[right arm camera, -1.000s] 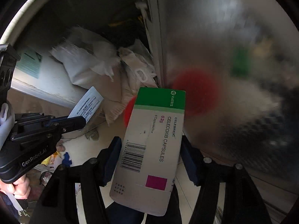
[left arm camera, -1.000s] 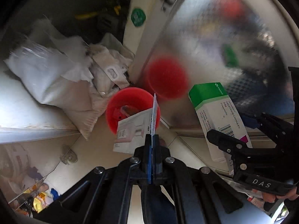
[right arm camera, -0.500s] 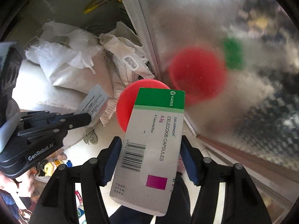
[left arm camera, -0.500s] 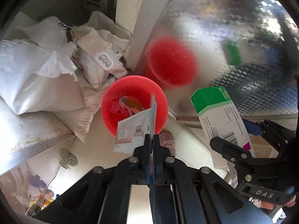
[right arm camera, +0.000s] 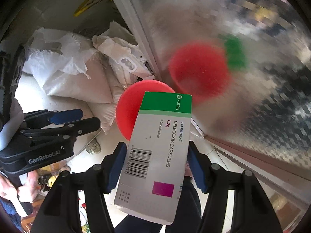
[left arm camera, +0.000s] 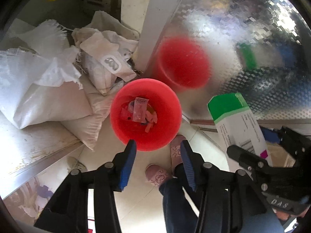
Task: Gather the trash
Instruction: 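Open the right gripper over the red bucket, dropping the Celecoxib box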
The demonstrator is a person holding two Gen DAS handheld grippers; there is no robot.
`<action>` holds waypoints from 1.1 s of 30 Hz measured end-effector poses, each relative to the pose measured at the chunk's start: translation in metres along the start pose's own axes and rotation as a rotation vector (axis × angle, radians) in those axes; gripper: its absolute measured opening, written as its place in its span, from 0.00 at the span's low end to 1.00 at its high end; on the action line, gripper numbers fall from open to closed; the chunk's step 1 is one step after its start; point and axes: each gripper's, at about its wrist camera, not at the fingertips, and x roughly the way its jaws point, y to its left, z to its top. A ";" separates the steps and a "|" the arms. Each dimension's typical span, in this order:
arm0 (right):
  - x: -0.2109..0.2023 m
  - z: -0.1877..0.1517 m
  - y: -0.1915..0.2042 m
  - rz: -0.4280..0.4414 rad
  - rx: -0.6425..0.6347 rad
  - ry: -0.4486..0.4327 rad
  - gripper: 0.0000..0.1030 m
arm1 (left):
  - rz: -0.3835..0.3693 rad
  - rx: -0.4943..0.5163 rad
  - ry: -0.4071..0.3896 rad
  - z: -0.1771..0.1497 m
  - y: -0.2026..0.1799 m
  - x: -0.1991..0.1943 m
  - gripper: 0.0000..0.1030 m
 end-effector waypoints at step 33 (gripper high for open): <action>0.040 0.024 0.040 -0.003 -0.301 0.009 0.62 | 0.108 -0.136 -0.049 -0.023 0.045 0.005 0.83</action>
